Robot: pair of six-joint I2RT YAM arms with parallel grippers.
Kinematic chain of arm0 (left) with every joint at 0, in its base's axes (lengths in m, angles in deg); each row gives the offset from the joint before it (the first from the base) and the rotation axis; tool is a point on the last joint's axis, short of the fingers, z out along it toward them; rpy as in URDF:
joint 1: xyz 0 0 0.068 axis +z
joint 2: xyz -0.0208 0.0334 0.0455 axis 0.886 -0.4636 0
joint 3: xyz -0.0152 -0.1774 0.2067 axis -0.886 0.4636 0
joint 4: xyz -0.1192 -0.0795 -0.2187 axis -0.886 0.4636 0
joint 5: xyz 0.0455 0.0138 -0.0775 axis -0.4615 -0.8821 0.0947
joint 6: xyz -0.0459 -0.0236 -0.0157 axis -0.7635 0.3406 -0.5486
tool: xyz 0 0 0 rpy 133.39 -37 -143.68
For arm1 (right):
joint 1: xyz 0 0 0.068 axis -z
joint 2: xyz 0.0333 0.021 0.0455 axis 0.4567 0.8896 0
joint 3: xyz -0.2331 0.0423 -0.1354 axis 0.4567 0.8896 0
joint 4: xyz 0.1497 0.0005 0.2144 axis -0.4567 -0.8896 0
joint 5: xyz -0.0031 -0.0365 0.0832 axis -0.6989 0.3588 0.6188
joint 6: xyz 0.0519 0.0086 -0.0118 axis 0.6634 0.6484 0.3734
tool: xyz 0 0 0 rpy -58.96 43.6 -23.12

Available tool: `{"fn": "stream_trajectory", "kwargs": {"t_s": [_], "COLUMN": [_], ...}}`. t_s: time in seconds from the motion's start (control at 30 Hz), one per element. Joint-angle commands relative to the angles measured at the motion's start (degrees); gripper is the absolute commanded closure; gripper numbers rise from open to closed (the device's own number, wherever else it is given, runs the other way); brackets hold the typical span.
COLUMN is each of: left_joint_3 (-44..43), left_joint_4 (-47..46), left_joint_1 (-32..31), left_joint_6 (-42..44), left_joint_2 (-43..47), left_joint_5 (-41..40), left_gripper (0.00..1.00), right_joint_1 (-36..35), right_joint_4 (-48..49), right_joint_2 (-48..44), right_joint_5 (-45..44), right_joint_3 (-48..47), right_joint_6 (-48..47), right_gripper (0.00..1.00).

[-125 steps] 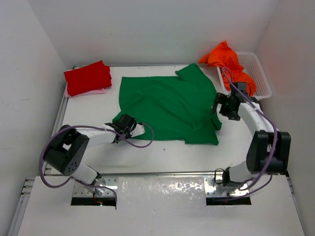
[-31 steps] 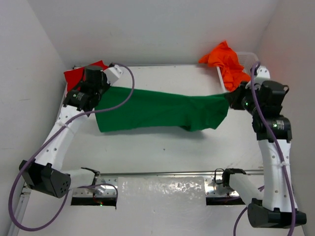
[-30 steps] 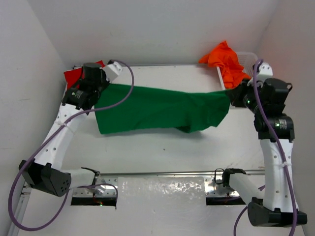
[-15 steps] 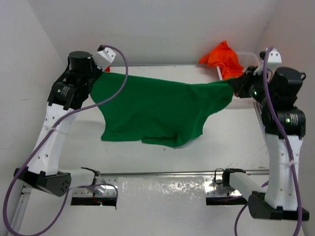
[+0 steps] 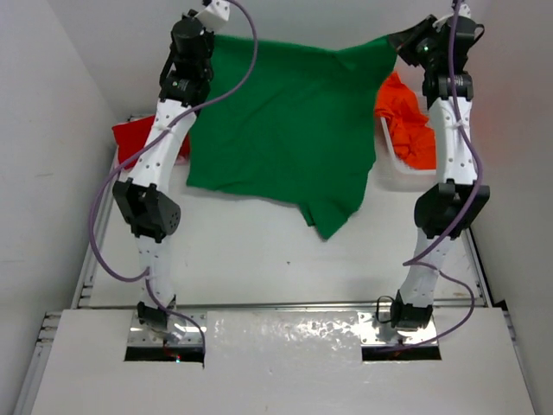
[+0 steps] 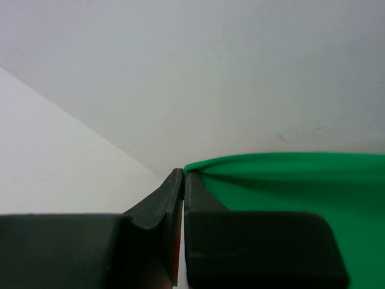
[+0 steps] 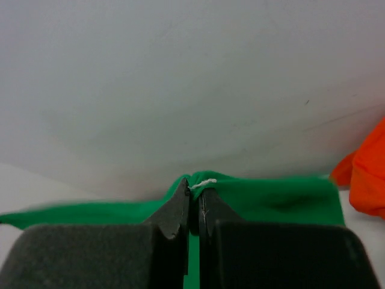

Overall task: Fold and stack the t-shirts
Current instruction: Flatten out the tshirt

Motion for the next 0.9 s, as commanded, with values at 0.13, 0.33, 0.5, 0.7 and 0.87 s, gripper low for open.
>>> {"fn": "stream_trajectory", "kwargs": {"t_s": [0.13, 0.33, 0.5, 0.7, 0.87], "left_joint_3": [13.28, 21.96, 29.61, 49.09, 65.88], "left_joint_4": [-20.22, -19.86, -18.72, -6.97, 4.9], "left_joint_1": [-1.03, -1.21, -1.21, -1.12, -1.03], "left_joint_6": [-1.36, -1.36, -1.71, 1.97, 4.7], "left_joint_2": [15.6, 19.29, 24.46, 35.1, 45.47], "left_joint_5": [5.34, 7.45, 8.15, 10.97, 10.79], "left_gripper": [1.0, 1.0, 1.0, 1.0, 1.0], "right_joint_1": [2.68, 2.68, 2.68, 2.68, 2.68], "right_joint_4": [19.47, 15.77, 13.4, 14.37, 7.61], "right_joint_2": [-10.31, -14.18, -21.02, -41.66, -61.44], "right_joint_5": [-5.05, -0.39, 2.94, 5.07, 5.68], "right_joint_3": [-1.0, 6.29, 19.78, 51.88, 74.74], "right_joint_6": [1.99, -3.29, -7.95, -15.67, -18.41], "right_gripper": [1.0, 1.0, 1.0, 1.0, 1.0]}}
